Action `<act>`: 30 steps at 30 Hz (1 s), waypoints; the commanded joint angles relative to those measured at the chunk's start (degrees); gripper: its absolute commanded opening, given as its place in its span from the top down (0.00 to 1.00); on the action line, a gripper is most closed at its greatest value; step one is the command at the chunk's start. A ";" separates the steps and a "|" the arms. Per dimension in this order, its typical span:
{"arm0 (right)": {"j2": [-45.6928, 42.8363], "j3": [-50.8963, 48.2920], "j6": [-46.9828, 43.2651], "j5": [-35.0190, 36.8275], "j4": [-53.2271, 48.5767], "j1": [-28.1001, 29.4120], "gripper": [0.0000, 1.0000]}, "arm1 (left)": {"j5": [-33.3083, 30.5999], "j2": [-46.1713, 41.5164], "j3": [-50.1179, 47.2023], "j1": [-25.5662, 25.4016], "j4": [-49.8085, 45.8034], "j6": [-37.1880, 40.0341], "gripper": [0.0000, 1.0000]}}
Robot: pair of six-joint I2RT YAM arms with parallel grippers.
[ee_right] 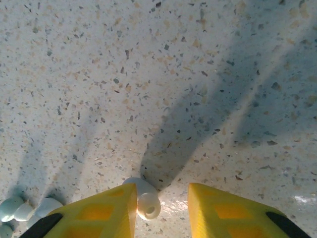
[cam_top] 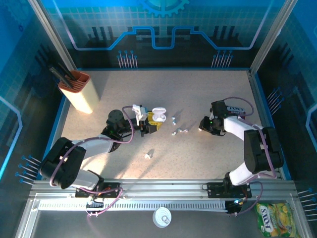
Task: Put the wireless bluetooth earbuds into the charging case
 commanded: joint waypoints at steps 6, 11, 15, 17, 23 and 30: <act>0.77 0.29 -0.25 0.43 -0.83 -1.08 0.71 | 0.32 -1.29 -0.66 0.37 0.65 -0.34 0.63; 1.80 1.01 -0.57 0.32 -1.44 -1.70 0.71 | 0.39 -1.73 -0.65 0.39 0.20 -0.15 0.63; 1.46 1.27 -0.93 0.14 -1.83 -1.68 0.71 | 0.16 -2.08 -0.91 0.44 -0.14 0.09 0.63; 1.08 1.32 -1.33 0.93 -2.46 -1.82 0.71 | 0.24 -2.13 -1.00 0.43 -0.13 0.00 0.63; 0.69 1.54 -2.36 2.38 -3.86 -2.69 0.71 | 0.16 -2.35 -1.02 0.37 -0.21 -0.07 0.63; -1.58 2.09 -3.89 4.12 -5.49 -2.35 0.70 | -0.07 -3.30 -1.53 0.41 -0.77 0.18 0.63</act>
